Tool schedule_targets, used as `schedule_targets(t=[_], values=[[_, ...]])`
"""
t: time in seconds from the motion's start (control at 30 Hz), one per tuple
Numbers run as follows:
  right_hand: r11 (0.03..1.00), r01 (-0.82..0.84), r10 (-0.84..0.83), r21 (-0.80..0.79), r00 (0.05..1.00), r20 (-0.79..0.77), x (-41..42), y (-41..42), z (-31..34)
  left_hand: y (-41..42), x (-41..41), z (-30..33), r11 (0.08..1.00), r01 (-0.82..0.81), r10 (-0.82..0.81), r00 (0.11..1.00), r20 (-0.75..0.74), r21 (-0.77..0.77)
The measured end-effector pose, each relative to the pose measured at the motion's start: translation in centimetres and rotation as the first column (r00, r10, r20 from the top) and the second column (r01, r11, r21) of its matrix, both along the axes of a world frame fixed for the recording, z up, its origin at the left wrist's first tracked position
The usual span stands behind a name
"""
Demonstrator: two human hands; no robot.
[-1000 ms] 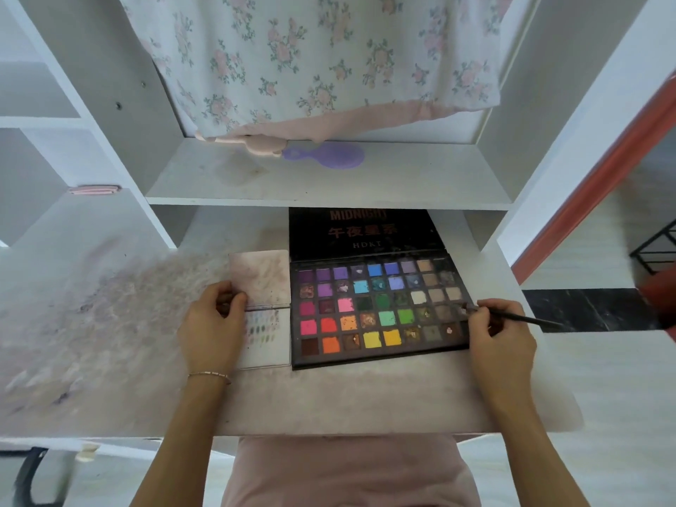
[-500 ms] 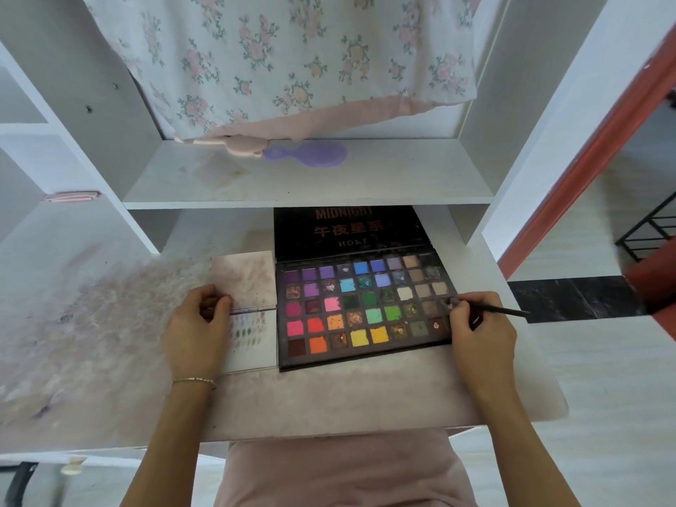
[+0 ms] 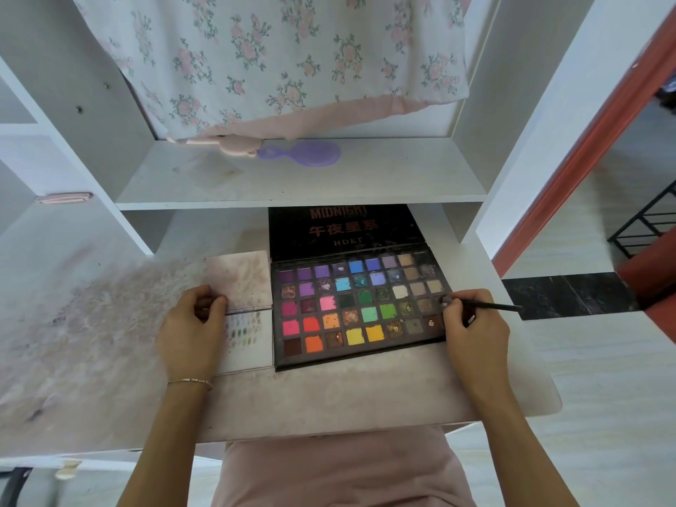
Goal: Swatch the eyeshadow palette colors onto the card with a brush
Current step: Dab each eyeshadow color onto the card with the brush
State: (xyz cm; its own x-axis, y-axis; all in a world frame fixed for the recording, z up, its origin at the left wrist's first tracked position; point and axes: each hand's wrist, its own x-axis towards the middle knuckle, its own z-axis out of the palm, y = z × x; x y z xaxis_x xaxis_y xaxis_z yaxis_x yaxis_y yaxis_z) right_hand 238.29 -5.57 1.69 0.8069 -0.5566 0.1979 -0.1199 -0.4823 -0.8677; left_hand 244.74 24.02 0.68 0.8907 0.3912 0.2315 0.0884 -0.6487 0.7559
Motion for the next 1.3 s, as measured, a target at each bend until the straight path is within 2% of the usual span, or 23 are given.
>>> schedule_targets(t=[0.4,0.73,0.93,1.1,1.2,1.3], values=[[0.999,-0.031,0.031,-0.019,0.999,0.023,-0.3,0.5,0.3,0.1,0.0,0.0,1.000,0.007,-0.007,1.000,-0.007,0.004],[0.946,-0.308,0.292,0.106,0.946,0.139,0.3,6.9,1.5,0.3,0.0,0.0,1.000,0.010,-0.011,1.000,-0.011,-0.029],[0.860,-0.494,0.485,0.126,0.869,0.094,0.7,11.9,1.3,0.7,0.0,0.0,0.998,0.023,-0.025,0.999,-0.021,-0.057],[0.821,-0.567,0.566,0.062,0.824,0.033,1.1,14.6,0.7,1.0,0.1,0.0,0.997,0.042,-0.044,0.999,-0.023,-0.066],[0.821,-0.570,0.570,-0.043,0.822,0.002,1.3,15.1,0.4,1.0,0.0,0.0,0.998,0.045,-0.045,0.999,0.002,-0.049],[0.816,-0.574,0.574,-0.071,0.819,-0.017,1.4,15.1,0.2,0.9,0.0,0.0,0.999,0.040,-0.040,0.999,0.007,-0.034]])
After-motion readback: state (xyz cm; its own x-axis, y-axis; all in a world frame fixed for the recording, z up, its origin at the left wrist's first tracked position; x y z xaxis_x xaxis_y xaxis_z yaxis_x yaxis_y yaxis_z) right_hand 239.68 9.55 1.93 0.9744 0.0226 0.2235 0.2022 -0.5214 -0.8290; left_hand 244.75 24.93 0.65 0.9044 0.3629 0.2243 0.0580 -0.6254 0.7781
